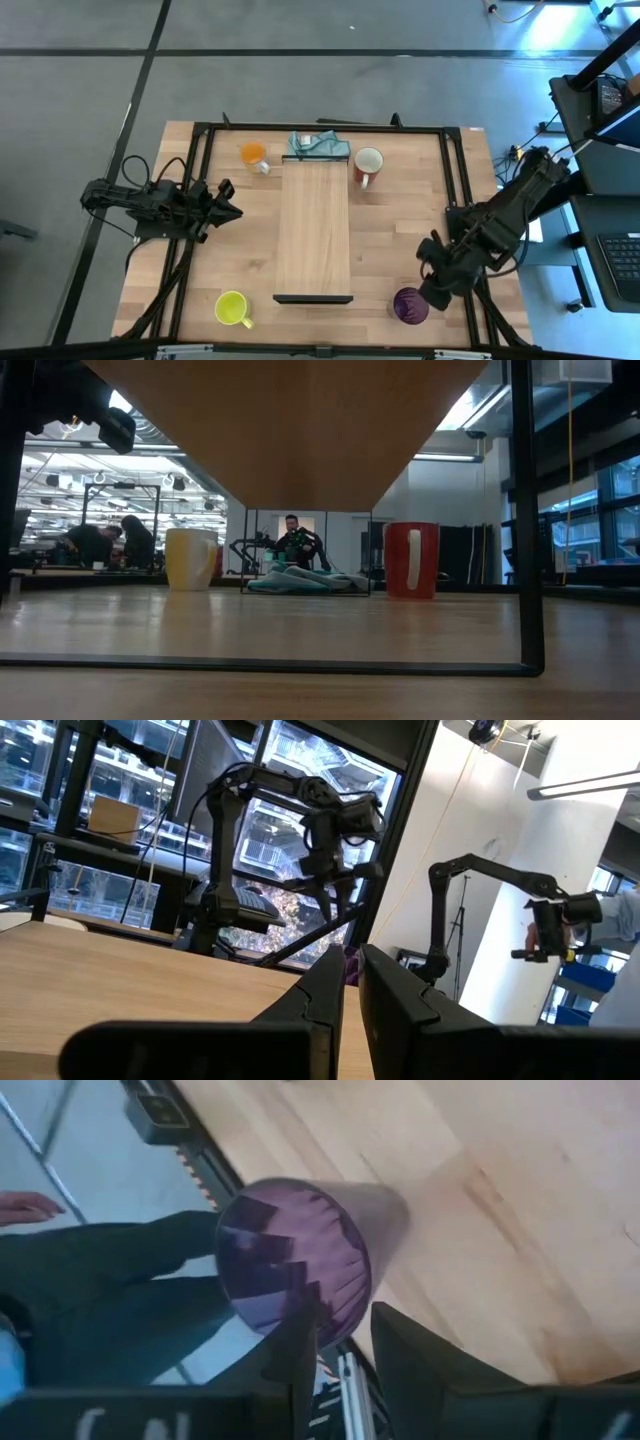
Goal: Stack small to large cups/mugs on shelf
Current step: Put the violet cup on the shelf
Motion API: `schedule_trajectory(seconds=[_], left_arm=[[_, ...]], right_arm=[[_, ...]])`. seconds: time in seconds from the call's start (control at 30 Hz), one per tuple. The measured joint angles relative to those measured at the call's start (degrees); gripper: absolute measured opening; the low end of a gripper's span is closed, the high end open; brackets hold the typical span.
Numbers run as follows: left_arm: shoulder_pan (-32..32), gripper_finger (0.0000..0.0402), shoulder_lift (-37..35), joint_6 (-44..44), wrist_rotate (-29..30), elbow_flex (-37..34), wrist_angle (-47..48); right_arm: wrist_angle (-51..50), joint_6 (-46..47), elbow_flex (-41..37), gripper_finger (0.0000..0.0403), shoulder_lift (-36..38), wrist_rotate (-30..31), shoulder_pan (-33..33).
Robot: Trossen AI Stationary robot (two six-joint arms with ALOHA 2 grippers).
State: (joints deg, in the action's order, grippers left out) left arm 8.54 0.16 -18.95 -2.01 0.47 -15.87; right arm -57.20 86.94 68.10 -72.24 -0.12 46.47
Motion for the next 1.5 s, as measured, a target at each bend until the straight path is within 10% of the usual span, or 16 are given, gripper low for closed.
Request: schedule_trajectory(seconds=[1.13,1.5], left_arm=[[0.0,0.0030,0.0,0.0,0.0,0.0,0.0],[0.0,0.0030,0.0,0.0,0.0,0.0,0.0]], right_arm=[[-0.8,-0.5,0.0,0.0099,-9.6,0.1,0.3],[-0.8,-8.5,-0.1,0.0014,-9.6,-0.1,-0.5]])
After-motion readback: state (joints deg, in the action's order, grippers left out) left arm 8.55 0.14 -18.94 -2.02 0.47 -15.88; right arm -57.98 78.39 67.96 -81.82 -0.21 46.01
